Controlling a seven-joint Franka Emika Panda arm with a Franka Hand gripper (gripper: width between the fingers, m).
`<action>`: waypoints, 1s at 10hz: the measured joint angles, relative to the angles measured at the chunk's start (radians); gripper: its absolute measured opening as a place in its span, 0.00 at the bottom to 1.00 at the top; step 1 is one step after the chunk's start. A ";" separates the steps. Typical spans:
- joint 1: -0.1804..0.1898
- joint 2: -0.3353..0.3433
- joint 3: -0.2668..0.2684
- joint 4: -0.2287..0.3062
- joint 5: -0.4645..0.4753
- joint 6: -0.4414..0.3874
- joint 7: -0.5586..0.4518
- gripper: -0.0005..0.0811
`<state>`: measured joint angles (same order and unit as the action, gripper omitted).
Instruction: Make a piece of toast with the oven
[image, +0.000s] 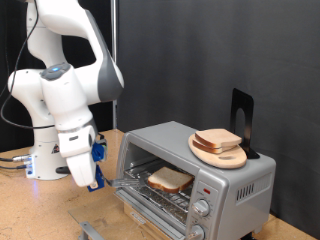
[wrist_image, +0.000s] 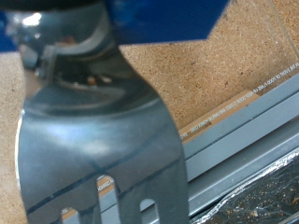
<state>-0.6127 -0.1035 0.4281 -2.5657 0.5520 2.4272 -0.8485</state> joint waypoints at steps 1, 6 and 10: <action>0.000 0.002 0.002 -0.002 -0.013 0.004 0.002 0.40; -0.050 -0.047 -0.084 0.063 -0.021 -0.242 -0.031 0.40; -0.088 -0.090 -0.144 0.112 -0.025 -0.384 -0.052 0.40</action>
<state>-0.7007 -0.1934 0.2845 -2.4537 0.5270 2.0433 -0.9007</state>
